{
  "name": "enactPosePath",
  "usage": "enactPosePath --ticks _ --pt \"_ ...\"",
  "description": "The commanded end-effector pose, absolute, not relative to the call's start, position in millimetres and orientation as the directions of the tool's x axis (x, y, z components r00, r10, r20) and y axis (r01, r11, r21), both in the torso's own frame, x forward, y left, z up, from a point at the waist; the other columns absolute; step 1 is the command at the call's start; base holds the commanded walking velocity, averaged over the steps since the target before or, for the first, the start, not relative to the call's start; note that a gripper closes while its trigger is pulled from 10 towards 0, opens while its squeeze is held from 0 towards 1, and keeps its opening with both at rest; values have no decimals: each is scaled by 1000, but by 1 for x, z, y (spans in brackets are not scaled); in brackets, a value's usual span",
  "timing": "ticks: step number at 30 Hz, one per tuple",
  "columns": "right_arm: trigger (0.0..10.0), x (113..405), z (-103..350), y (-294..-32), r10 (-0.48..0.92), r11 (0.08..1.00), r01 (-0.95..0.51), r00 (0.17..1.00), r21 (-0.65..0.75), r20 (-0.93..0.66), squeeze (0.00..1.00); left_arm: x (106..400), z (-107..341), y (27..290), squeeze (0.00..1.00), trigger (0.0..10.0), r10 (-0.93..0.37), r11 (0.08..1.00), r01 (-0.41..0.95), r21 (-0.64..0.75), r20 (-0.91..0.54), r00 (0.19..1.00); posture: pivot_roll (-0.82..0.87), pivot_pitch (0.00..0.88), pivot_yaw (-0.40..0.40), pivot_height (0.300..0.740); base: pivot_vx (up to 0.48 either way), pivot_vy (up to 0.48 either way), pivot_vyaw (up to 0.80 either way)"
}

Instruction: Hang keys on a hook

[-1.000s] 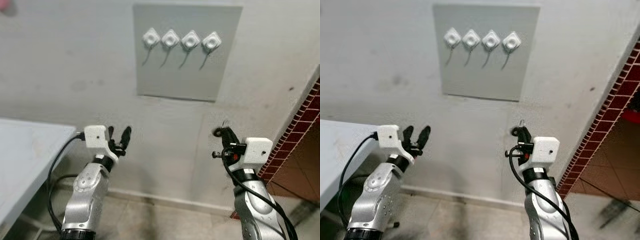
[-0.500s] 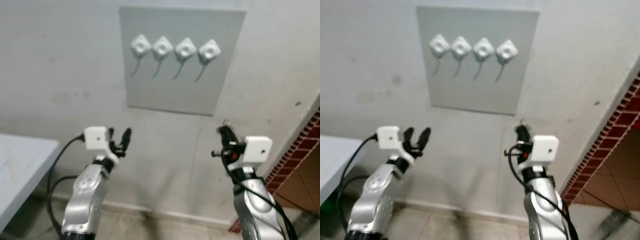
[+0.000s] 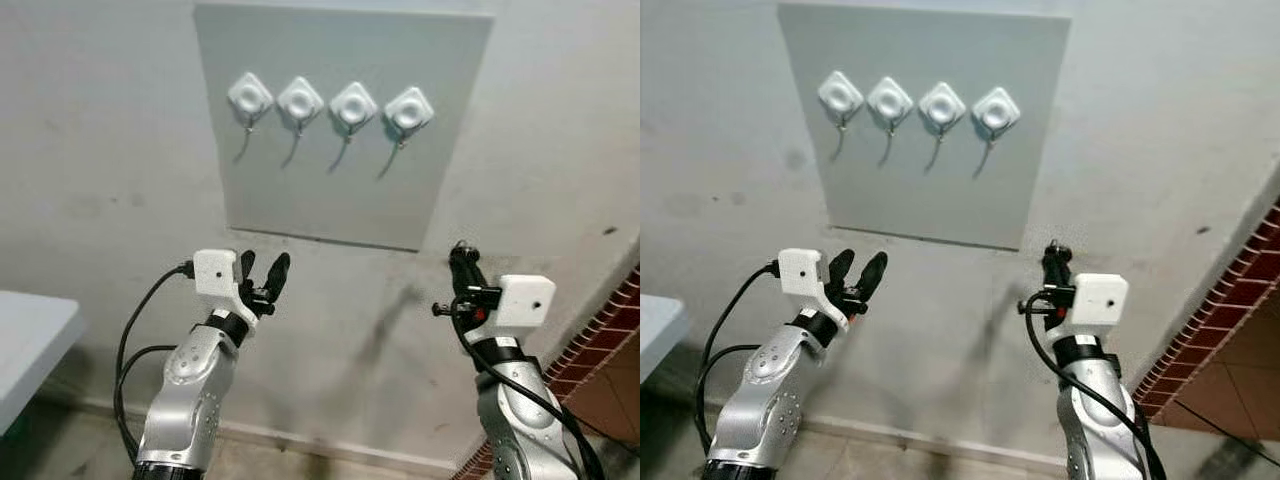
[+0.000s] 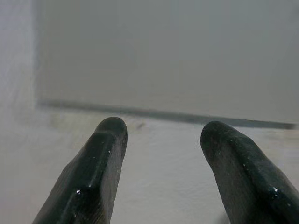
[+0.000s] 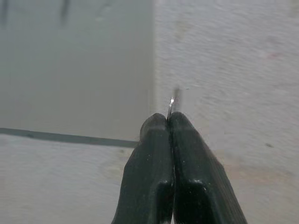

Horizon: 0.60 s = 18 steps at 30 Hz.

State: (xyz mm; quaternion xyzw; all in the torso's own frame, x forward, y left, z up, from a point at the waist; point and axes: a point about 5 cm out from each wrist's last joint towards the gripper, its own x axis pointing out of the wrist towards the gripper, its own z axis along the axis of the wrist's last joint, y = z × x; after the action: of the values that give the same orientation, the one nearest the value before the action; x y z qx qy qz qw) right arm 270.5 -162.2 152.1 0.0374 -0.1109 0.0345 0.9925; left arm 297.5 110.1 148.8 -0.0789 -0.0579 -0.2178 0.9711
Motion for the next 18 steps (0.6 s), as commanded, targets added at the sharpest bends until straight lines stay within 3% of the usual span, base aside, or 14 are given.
enactPosePath --ticks 1,9,18 --pt "10000 273 157 -164 68 994 -86 969 63 238 0 293 163 98 0 10000 -491 857 511 -67 194 849 -11 18 4 740 0 0 0" --pt "10000 290 196 -148 197 970 -236 909 64 368 0 292 187 78 0 10000 -601 780 626 -25 248 759 -10 25 8 740 0 0 0" --pt "10000 307 221 -145 249 956 -291 865 31 436 0 299 211 77 0 10000 -602 762 646 -53 309 736 -14 27 10 740 0 0 0"
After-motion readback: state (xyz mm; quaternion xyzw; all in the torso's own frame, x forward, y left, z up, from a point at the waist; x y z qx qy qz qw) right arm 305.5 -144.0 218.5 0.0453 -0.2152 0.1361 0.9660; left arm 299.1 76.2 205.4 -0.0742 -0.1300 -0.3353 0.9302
